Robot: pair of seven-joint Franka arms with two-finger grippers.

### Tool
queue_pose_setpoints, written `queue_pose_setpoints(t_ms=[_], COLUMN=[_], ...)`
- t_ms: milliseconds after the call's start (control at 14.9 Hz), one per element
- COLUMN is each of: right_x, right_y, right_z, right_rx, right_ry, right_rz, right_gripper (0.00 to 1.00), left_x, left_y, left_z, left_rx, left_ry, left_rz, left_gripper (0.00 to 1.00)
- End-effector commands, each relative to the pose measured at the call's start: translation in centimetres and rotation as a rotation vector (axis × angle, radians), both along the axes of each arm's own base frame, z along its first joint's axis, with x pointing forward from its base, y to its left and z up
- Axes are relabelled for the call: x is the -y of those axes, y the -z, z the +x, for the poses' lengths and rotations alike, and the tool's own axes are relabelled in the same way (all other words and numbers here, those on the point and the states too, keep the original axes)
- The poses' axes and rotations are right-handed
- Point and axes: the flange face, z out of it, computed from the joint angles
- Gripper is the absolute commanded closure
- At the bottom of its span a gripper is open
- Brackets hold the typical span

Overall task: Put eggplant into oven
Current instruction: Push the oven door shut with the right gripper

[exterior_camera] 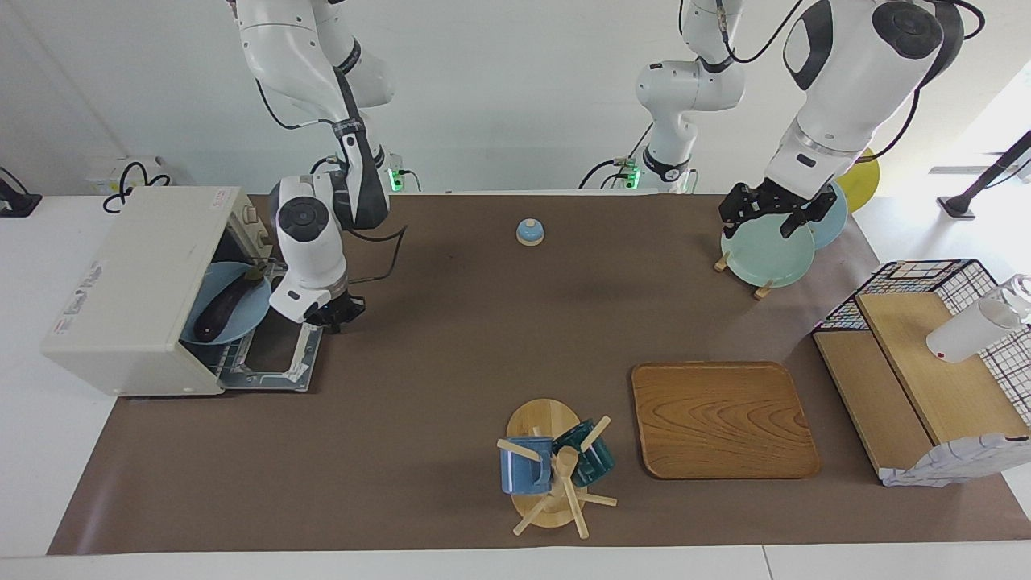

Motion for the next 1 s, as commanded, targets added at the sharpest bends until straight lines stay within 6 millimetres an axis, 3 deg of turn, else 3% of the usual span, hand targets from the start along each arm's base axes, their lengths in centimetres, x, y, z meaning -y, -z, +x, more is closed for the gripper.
queue_pose_setpoints(t_ms=[0, 201, 335, 602, 803, 937], right_x=[0.6, 1.1, 2.1, 7.0, 11.1, 12.4], right_y=[-0.5, -3.0, -6.1, -12.6, -15.2, -16.3], right_z=[-0.2, 1.1, 2.1, 3.4, 2.3, 1.6], right_rx=[-0.018, -0.036, -0.063, -0.113, -0.136, -0.148], right_ry=[-0.027, -0.032, -0.062, -0.089, -0.1, -0.098], right_rz=[-0.058, -0.098, -0.116, -0.123, -0.107, -0.103], right_gripper=[1.0, 1.0, 1.0, 1.0, 1.0, 1.0], left_x=[-0.4, -0.5, -0.4, -0.4, -0.5, -0.4], left_y=[-0.3, -0.3, -0.3, -0.3, -0.3, -0.3], left_z=[-0.8, -0.7, -0.7, -0.8, -0.7, -0.7], left_rx=[0.005, 0.005, 0.005, 0.005, 0.005, 0.005], left_ry=[0.003, 0.0, 0.001, 0.003, 0.0, 0.001], left_rz=[0.019, 0.019, 0.019, 0.019, 0.019, 0.019], left_gripper=[0.0, 0.0, 0.0, 0.0, 0.0, 0.0])
